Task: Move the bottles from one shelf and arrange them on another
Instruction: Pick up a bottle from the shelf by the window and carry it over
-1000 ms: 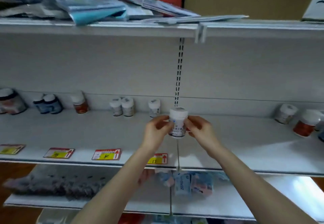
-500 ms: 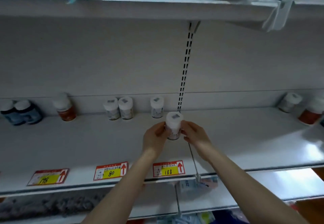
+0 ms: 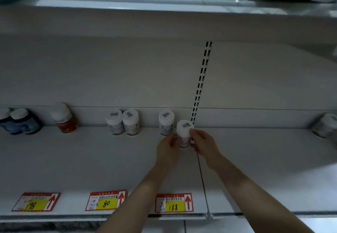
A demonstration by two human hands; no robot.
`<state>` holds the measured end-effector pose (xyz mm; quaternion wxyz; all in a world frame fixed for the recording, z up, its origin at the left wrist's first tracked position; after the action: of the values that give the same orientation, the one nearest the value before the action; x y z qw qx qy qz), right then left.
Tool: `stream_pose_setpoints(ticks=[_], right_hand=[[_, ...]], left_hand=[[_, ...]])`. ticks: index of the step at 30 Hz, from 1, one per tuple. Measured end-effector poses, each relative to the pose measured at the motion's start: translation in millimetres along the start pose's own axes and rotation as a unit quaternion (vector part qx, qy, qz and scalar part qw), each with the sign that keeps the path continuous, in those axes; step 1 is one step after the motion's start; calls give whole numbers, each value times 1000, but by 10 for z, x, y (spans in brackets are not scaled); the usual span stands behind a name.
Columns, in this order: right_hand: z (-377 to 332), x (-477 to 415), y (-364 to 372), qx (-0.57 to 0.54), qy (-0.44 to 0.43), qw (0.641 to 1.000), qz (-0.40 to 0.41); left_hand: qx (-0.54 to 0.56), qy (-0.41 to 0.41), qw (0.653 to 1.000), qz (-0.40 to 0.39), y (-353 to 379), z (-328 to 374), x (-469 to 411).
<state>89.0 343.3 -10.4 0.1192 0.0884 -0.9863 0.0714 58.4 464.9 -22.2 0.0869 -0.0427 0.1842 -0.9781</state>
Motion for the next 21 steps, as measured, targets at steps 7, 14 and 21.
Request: stream_pose_setpoints(ticks=[7, 14, 21], right_hand=[[-88, -323, 17, 20, 2, 1000, -15], [-95, -522, 44, 31, 1, 999, -23], [-90, -620, 58, 52, -7, 998, -25]], left_hand=[[-53, -28, 998, 8, 76, 28, -224], [-29, -44, 999, -10, 72, 94, -263], [-36, -37, 998, -21, 52, 113, -296]])
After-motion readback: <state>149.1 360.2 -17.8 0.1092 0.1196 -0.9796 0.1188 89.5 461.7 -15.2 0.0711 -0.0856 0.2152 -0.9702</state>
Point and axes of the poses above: each hand's wrist, its own x-axis away from the middle knuckle, its own y-axis out of the palm, z = x × y, the point moved 3 cm from there along -x, towards the middle knuckle, and after that the axes turned 6 degrees about -z, right-handed, at the moved point
